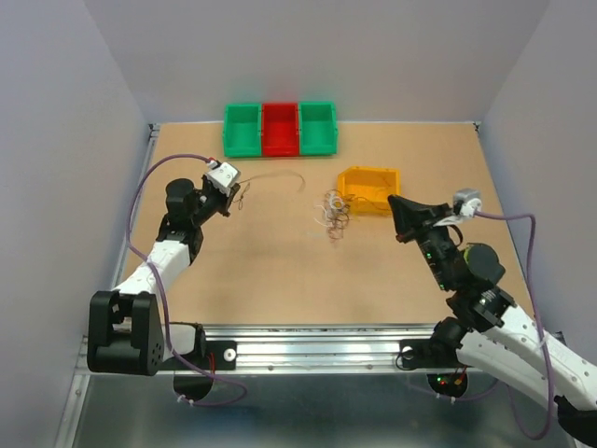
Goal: Untangle the cables
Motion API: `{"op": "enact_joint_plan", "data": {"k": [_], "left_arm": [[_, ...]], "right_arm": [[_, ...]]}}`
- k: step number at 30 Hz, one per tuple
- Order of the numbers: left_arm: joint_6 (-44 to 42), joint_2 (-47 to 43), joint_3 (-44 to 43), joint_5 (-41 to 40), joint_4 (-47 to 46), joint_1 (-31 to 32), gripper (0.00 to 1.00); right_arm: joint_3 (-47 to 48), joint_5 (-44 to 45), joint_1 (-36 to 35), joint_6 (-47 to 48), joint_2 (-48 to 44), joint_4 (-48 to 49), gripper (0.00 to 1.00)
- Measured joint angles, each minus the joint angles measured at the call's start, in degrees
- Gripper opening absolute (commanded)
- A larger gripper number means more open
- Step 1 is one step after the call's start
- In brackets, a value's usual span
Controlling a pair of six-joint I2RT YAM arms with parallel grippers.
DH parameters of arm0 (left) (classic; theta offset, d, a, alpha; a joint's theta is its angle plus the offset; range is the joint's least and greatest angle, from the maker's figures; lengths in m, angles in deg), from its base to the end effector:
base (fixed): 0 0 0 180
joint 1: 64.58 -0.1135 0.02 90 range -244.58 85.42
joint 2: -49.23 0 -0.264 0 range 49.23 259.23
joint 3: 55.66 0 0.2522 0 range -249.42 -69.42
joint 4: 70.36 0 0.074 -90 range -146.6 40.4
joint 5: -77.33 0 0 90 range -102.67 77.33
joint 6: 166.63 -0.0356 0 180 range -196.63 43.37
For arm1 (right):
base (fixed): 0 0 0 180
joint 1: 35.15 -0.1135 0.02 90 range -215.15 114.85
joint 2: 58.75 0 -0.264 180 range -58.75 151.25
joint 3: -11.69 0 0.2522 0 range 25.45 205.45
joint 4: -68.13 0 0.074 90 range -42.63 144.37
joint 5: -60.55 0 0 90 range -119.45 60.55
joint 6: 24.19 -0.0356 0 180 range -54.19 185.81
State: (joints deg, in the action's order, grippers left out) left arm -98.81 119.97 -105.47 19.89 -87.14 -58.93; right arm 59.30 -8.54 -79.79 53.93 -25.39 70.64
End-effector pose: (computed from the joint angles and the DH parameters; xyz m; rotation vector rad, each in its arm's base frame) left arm 0.2690 -0.0459 0.2651 0.7966 1.4306 -0.2454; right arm 0.1133 0.0940 0.3517 -0.0562 1.3214 0.6091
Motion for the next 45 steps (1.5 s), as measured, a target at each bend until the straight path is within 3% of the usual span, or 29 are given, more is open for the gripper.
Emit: {"op": "enact_joint_plan", "data": {"k": [9, 16, 22, 30, 35, 37, 45], "left_arm": [[4.55, -4.66, 0.00, -11.47, 0.79, -2.93, 0.00], [6.16, -9.09, 0.04, -16.83, 0.79, -4.02, 0.00], [6.29, -12.37, 0.96, -14.51, 0.76, -4.20, 0.00], [6.43, -13.18, 0.48, -10.97, 2.34, -4.17, 0.00], [6.38, -11.19, -4.76, -8.72, 5.29, -4.17, 0.00], [6.36, -9.86, -8.00, -7.61, 6.12, -4.13, 0.00], [6.08, 2.40, -25.24, -5.44, 9.05, -2.51, 0.00]], "right_arm": [[-3.72, 10.67, 0.04, -0.48, -13.49, -1.46, 0.01], [-3.67, 7.89, 0.04, -0.61, -4.90, -2.40, 0.01], [-3.63, -3.41, 0.04, -0.02, 5.49, -4.35, 0.01], [-0.28, -21.49, 0.04, 2.25, 19.54, -4.24, 0.17], [0.20, -26.62, 0.04, 3.63, 25.49, -2.54, 0.47], [0.20, -27.39, 0.04, 4.22, 27.17, -0.90, 0.54], [0.20, -27.39, 0.04, 4.37, 32.70, 4.66, 0.55]]}}
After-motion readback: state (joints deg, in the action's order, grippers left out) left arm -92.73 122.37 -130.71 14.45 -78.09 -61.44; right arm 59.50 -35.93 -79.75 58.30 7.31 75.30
